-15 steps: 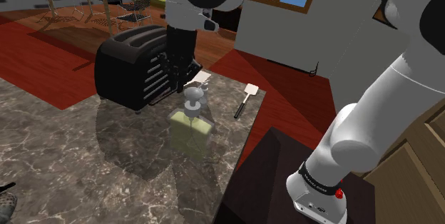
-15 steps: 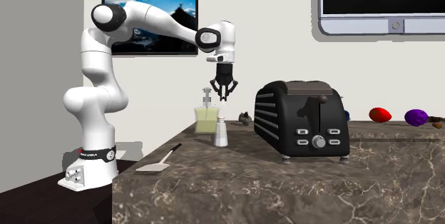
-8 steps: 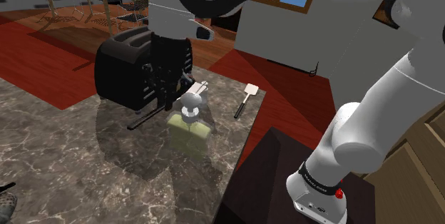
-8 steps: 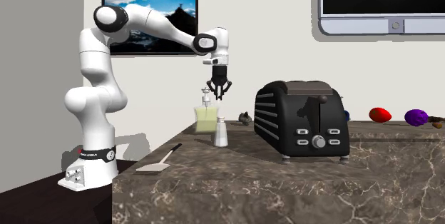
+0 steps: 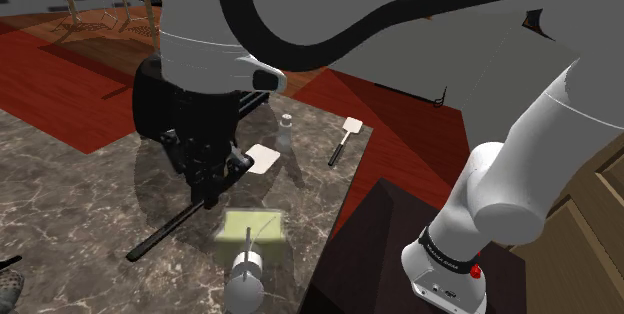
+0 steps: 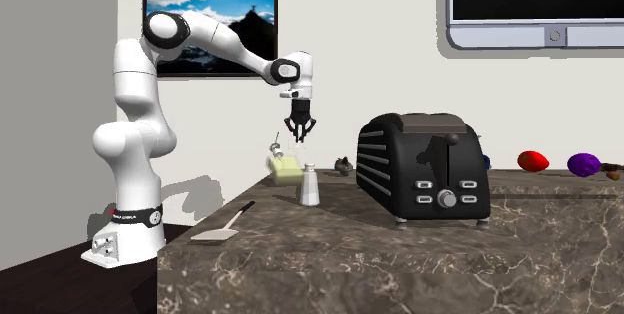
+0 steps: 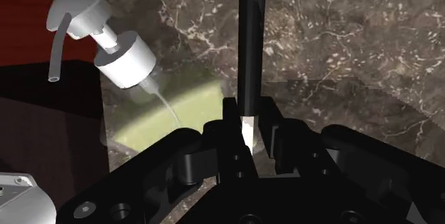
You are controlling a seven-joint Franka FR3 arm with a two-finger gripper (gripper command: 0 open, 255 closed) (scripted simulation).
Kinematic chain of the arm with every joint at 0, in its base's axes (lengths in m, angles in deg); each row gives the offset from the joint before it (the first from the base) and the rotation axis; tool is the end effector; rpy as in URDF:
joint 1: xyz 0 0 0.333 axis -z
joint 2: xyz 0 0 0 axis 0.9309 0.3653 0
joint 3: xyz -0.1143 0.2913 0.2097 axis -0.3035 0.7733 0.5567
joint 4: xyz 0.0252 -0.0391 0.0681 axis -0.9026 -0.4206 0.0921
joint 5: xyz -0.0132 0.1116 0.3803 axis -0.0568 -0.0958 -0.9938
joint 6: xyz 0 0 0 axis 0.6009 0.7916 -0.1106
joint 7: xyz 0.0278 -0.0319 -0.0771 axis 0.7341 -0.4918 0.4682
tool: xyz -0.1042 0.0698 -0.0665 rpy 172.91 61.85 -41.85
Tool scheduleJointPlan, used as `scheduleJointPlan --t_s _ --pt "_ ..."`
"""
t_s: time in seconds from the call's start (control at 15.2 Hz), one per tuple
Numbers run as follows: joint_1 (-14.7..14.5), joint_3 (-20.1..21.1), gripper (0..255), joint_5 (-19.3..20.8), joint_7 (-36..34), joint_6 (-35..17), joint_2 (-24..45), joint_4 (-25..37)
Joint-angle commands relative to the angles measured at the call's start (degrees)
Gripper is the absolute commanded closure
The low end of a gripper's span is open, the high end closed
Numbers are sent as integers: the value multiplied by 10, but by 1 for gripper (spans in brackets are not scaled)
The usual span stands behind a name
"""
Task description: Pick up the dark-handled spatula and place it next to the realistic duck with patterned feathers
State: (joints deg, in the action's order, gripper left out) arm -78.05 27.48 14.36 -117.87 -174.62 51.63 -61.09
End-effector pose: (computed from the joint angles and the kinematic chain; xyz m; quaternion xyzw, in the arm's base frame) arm 0.3755 0.3960 0.5241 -0.7853 0.6127 0.0809 0.0370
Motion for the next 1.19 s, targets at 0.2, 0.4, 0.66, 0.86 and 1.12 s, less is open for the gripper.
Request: scheduleJointPlan --t_s 0.2,0.4,0.66,0.86,1.12 --pt "-32 41 255 28 -85 -7 40 41" --pt "-56 63 255 55 -139 -11 74 71" --pt "-74 74 255 75 -171 -27 99 79" --pt "-75 74 255 78 -171 -50 104 61" --pt "-77 73 255 84 -172 -79 114 39"
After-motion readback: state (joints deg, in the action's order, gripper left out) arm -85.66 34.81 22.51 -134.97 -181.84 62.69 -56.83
